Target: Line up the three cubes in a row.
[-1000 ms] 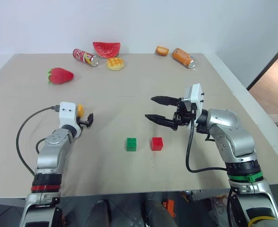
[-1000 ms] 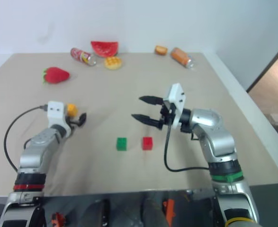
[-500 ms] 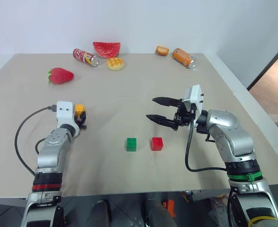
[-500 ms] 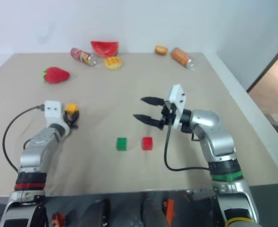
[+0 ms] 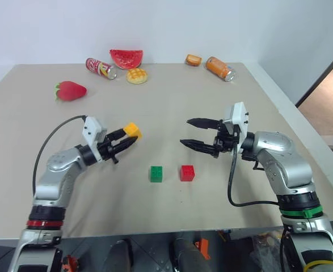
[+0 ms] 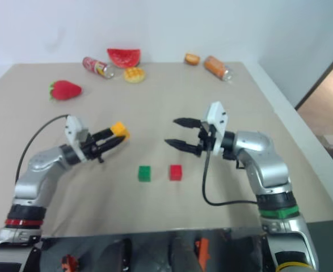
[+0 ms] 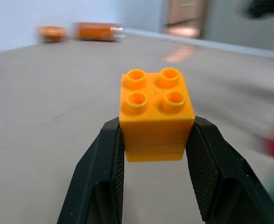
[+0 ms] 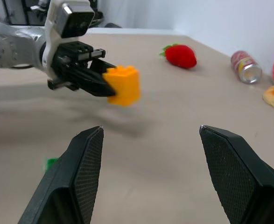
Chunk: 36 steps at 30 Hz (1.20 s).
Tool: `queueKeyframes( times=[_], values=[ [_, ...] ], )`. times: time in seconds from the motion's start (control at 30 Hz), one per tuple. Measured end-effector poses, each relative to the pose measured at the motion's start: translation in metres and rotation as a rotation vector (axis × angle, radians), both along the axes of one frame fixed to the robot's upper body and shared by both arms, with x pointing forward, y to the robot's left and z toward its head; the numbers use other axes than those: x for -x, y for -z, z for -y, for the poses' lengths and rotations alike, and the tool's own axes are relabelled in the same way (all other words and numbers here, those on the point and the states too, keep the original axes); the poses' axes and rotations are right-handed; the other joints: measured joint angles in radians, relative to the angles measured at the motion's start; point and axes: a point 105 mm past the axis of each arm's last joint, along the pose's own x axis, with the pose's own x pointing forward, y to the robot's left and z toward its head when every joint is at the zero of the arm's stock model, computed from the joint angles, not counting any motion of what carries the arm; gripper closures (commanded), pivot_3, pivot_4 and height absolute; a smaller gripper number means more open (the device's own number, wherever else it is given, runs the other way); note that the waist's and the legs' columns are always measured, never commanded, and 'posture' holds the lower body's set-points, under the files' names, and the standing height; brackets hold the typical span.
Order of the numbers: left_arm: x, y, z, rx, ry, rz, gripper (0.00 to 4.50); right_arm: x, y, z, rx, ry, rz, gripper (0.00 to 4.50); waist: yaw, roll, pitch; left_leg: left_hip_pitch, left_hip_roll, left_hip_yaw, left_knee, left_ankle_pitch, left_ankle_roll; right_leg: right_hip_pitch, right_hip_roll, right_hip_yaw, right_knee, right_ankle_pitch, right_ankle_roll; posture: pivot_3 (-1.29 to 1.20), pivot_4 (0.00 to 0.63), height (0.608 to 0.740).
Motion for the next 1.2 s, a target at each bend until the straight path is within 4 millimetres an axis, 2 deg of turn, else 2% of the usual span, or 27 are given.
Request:
queueKeyframes(
  times=[0.17,0.37,0.5,0.63,0.9,1.07,1.2],
  values=[
    [0.018,0.008,-0.024,-0.059,0.16,-0.036,3.21,0.018,0.002,0.016,0.008,-0.032,-0.054,1.11,0.001,0.0,0.0,-0.001,0.0,0.0,0.002,0.0,0.0,0.001,-0.002,0.0,0.0,-0.003,-0.003,0.0,0.15,0.74],
    [0.035,0.014,-0.026,-0.106,0.328,-0.078,3.21,0.023,-0.002,0.017,-0.001,-0.035,-0.059,1.11,0.001,0.0,0.0,-0.001,0.0,0.001,0.004,0.0,0.0,0.001,-0.002,0.0,0.0,-0.001,-0.004,0.0,0.15,0.74],
    [0.049,0.028,-0.025,-0.204,0.439,-0.108,3.21,0.022,-0.002,0.018,-0.002,-0.024,-0.057,1.11,0.0,0.0,0.0,-0.001,0.0,0.001,0.003,0.0,0.0,0.0,-0.002,0.0,0.0,-0.002,-0.004,0.0,0.15,0.74],
    [0.041,0.036,-0.027,-0.209,0.422,-0.091,3.21,0.022,-0.003,0.017,-0.002,-0.019,-0.052,1.11,0.003,0.0,0.0,-0.001,0.0,0.0,0.003,0.0,0.0,0.0,-0.002,-0.001,0.0,-0.002,-0.005,0.0,0.15,0.74],
    [0.019,0.038,-0.017,-0.238,0.41,-0.004,3.21,0.027,0.0,0.017,0.01,-0.03,-0.062,1.11,0.004,0.0,0.0,-0.003,0.0,0.0,0.004,0.0,0.0,0.0,-0.001,-0.001,0.0,-0.002,-0.004,0.0,0.15,0.74],
    [0.019,0.046,-0.014,-0.277,0.438,-0.006,3.21,0.036,0.012,0.031,0.061,-0.011,-0.115,1.11,0.004,0.0,0.0,-0.003,0.0,0.0,0.003,0.0,0.001,0.0,-0.002,-0.001,0.0,-0.003,-0.003,0.0,0.15,0.74],
    [0.021,0.056,-0.02,-0.334,0.447,-0.021,3.21,0.041,0.016,0.036,0.087,-0.011,-0.127,1.11,0.0,0.0,0.0,-0.001,0.0,0.0,0.003,0.0,0.001,0.0,-0.001,-0.001,0.0,-0.002,-0.004,0.0,0.15,0.74]
  ],
)
